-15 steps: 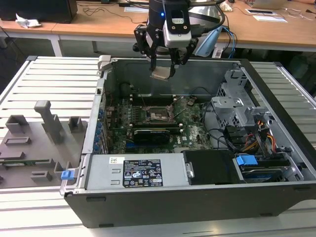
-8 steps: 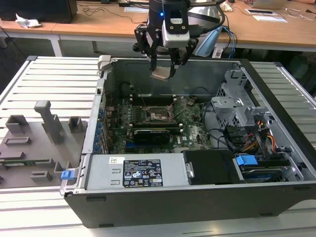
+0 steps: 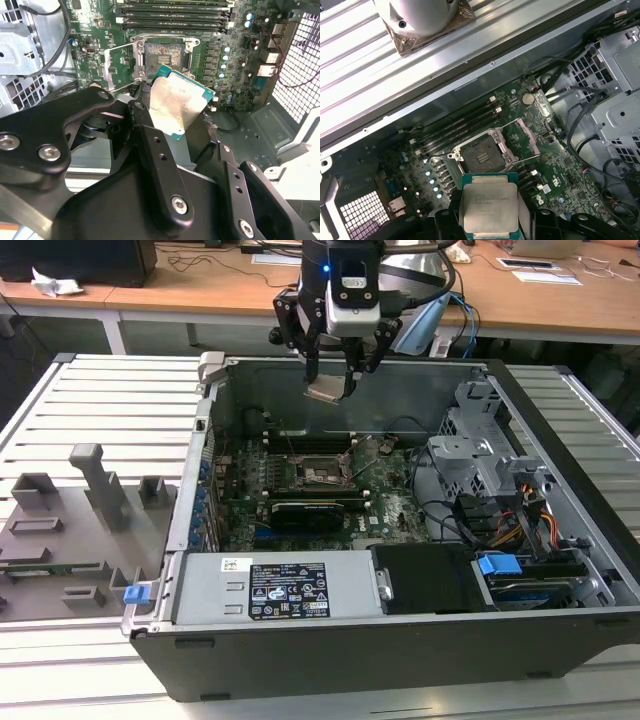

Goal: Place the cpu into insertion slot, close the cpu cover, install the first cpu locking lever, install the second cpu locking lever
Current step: 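Place the cpu into insertion slot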

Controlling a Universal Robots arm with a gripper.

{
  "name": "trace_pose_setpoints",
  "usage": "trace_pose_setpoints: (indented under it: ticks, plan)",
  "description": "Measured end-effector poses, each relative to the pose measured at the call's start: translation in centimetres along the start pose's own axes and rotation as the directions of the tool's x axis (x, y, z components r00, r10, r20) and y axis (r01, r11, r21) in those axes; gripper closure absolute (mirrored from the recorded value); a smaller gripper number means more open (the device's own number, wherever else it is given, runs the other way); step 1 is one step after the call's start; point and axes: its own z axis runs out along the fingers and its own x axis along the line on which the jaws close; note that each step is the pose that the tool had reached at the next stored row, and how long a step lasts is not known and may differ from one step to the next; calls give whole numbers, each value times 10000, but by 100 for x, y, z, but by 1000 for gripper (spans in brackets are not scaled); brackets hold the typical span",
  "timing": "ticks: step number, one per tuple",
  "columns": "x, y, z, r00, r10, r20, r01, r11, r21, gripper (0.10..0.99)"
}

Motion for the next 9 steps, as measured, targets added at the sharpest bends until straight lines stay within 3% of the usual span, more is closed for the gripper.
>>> trace_pose_setpoints:
  ticks: [9]
  plan:
    - [0,0,1,9982,596,53,-596,9982,-13,561]
